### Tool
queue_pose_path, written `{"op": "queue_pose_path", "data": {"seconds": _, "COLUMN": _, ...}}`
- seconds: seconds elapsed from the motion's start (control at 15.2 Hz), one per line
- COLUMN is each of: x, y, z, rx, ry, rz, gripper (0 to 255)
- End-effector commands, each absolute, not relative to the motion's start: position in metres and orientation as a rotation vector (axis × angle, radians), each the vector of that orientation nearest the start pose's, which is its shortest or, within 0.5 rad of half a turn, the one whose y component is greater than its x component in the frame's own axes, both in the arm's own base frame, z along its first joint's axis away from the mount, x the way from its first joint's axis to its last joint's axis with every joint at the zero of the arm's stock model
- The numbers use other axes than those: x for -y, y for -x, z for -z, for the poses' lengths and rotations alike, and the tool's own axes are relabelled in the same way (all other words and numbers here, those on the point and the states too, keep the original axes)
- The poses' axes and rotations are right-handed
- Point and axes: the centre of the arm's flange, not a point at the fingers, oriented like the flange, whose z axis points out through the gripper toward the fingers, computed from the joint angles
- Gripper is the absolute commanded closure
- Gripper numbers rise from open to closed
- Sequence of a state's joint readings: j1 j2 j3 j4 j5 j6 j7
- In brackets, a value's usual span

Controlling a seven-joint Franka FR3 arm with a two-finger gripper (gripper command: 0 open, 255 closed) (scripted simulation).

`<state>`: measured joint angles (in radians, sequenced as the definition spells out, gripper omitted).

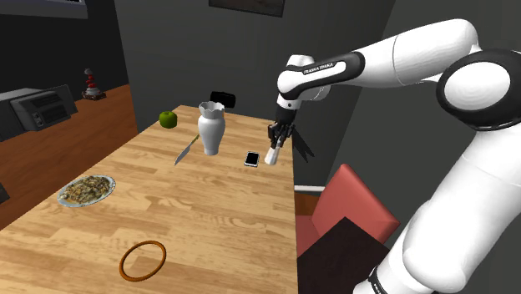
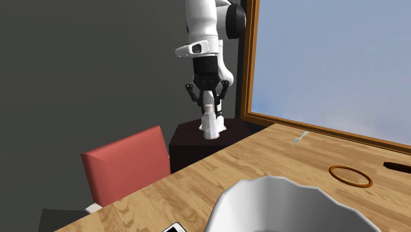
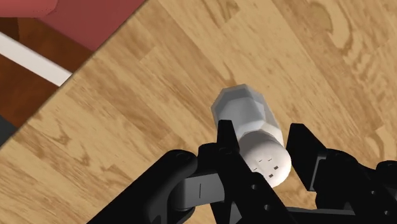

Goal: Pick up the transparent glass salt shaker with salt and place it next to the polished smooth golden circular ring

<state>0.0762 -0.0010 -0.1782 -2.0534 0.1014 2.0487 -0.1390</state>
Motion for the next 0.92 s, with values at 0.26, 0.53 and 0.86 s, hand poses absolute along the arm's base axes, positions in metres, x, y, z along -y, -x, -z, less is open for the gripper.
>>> {"op": "queue_pose_path", "data": {"seconds": 0.26, "x": -0.025, "y": -0.526, "z": -0.439, "rx": -0.017, "ry": 3.052, "rz": 0.011, "gripper": 255}}
{"op": "queue_pose_path", "data": {"seconds": 0.53, "x": -0.076, "y": -0.512, "z": -0.439, "rx": -0.017, "ry": 3.052, "rz": 0.011, "gripper": 255}}
{"op": "queue_pose_path", "data": {"seconds": 0.86, "x": -0.139, "y": -0.494, "z": -0.44, "rx": -0.017, "ry": 3.052, "rz": 0.011, "gripper": 255}}
